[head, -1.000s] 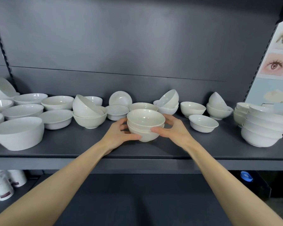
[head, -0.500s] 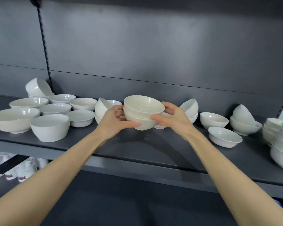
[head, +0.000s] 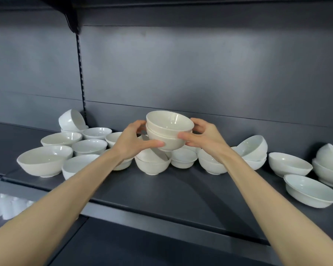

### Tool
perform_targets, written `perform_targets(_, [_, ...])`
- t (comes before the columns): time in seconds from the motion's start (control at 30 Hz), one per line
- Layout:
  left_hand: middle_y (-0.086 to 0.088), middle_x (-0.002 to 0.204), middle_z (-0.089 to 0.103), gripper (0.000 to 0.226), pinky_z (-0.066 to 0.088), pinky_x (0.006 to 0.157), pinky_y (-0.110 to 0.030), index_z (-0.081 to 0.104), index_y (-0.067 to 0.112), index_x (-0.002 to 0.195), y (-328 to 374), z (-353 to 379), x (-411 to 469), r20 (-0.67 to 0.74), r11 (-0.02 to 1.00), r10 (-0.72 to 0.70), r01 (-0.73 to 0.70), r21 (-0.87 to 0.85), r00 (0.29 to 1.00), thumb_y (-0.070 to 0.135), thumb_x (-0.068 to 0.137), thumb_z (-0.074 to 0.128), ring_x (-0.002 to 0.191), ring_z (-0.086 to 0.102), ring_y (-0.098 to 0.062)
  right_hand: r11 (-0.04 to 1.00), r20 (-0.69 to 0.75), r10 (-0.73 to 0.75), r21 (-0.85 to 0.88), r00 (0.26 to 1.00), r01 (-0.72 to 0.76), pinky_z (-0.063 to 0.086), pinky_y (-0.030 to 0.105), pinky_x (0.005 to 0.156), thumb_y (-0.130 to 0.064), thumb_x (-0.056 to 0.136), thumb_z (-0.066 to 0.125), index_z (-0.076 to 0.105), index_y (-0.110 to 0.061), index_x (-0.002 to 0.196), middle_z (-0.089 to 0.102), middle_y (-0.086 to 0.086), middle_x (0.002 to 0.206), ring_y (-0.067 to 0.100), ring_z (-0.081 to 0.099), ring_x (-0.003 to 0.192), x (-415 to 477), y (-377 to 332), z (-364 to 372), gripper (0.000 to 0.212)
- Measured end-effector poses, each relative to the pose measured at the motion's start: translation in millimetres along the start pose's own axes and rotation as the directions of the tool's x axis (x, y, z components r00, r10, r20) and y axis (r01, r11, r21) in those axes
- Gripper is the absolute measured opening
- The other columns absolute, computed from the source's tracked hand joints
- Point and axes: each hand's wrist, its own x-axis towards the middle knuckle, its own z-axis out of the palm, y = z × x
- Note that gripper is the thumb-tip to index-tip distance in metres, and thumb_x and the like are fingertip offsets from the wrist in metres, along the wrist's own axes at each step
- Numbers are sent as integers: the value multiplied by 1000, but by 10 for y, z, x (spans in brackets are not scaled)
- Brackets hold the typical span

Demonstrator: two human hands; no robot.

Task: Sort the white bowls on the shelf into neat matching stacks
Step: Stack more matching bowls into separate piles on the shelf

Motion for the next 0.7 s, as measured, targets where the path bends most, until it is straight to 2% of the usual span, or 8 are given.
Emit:
perform_targets(0.1, [3, 128, 55, 88, 33, 90, -18, 48, 17, 130, -183, -63, 126, 64, 999, -44, 44, 11, 997, 45, 57, 88, 121, 48, -10, 1000, -13, 13, -1, 1000, -13, 58, 24, 74, -16, 76, 79, 62, -20, 114, 66, -3, 116, 7, 64, 105, 138, 119, 126, 42])
perform_targets(0.17, [9, 123, 55, 96, 32, 91, -17, 46, 23, 125, -312, -82, 191, 98, 998, -64, 65, -2, 993, 60, 41, 79, 121, 47, -9, 1000, -30, 25, 5, 999, -25, 57, 21, 72, -15, 76, 79, 63, -24, 107, 67, -5, 114, 5, 63, 103, 206, 193, 206, 36])
perform_targets(0.23, [12, 120, 54, 97, 36, 95, -22, 43, 29, 121, -433, -96, 245, 124, 997, -73, 74, -8, 990, 63, 36, 74, 120, 47, -10, 999, -49, 43, 5, 998, -42, 58, 22, 73, -14, 77, 78, 63, -24, 106, 67, -4, 114, 6, 63, 105, 257, 271, 271, 35])
perform_targets(0.33, [7, 122, 54, 99, 47, 94, -30, 43, 28, 122, -595, -95, 304, 164, 995, -84, 93, -48, 983, 61, 35, 76, 114, 53, -14, 997, -71, 72, -6, 995, -72, 58, 30, 82, -14, 77, 78, 63, -21, 111, 67, 0, 116, 11, 63, 109, 288, 383, 348, 38])
perform_targets(0.4, [3, 121, 58, 103, 52, 90, -31, 44, 24, 125, -675, -93, 319, 190, 993, -88, 100, -58, 978, 60, 35, 78, 109, 59, -14, 997, -68, 79, -20, 995, -81, 58, 33, 84, -13, 78, 77, 64, -24, 106, 67, 1, 117, 12, 63, 110, 298, 426, 385, 33])
perform_targets(0.5, [2, 118, 64, 109, 52, 95, -37, 45, 16, 129, -754, -110, 321, 209, 994, -83, 96, -57, 975, 57, 35, 81, 108, 62, -14, 996, -46, 76, -43, 996, -78, 58, 35, 84, -13, 78, 76, 66, -26, 98, 64, 5, 121, 13, 62, 111, 316, 456, 431, 26])
perform_targets(0.63, [7, 115, 64, 102, 51, 93, -30, 46, 21, 121, -819, -105, 324, 223, 988, -103, 127, -93, 969, 50, 31, 84, 109, 61, -10, 995, -23, 87, -37, 996, -88, 58, 31, 83, -13, 79, 76, 64, -27, 103, 65, 2, 120, 12, 60, 115, 340, 510, 451, 31])
perform_targets(0.7, [8, 116, 62, 105, 51, 94, -32, 44, 22, 121, -854, -81, 304, 215, 985, -134, 155, -81, 967, 48, 28, 85, 110, 60, -11, 995, -13, 91, -44, 996, -92, 58, 31, 83, -14, 78, 77, 63, -27, 105, 66, 0, 118, 12, 60, 115, 350, 526, 448, 33])
